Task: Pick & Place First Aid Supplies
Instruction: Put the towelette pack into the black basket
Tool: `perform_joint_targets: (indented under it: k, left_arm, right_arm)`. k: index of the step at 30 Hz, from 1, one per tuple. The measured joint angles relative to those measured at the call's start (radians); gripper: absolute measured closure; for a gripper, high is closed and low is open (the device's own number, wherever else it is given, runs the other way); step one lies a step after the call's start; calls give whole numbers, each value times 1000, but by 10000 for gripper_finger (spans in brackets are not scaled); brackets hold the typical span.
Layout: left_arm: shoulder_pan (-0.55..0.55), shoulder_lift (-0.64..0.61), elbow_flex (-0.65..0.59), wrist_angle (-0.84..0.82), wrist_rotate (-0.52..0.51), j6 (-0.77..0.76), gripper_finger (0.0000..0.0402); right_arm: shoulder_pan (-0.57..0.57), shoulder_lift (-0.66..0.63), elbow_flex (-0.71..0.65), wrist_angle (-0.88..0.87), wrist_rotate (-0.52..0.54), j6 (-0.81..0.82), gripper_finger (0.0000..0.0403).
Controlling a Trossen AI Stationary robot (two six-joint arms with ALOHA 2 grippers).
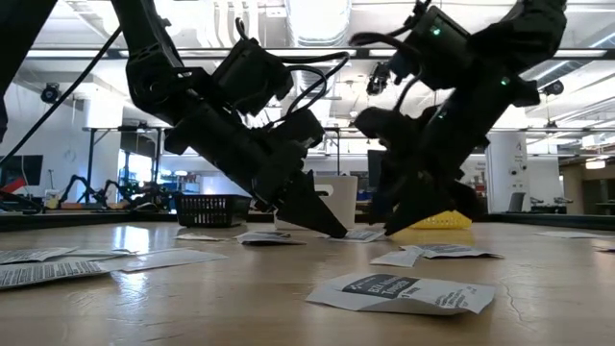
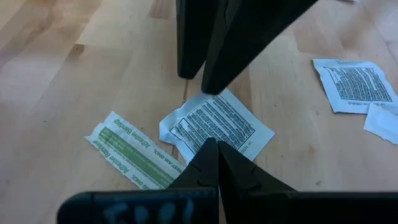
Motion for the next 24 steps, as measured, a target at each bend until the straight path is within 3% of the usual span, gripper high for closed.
perform_joint_targets:
  k: [15,24]
  left_arm:
    - [0,0,0,2,-4,3,401]
    - [0,0,0,3,-6,22,402]
  right_arm:
    - [-22,31,19,7,-127,-13,284]
    - [-30,33,17,52,-190,-56,313]
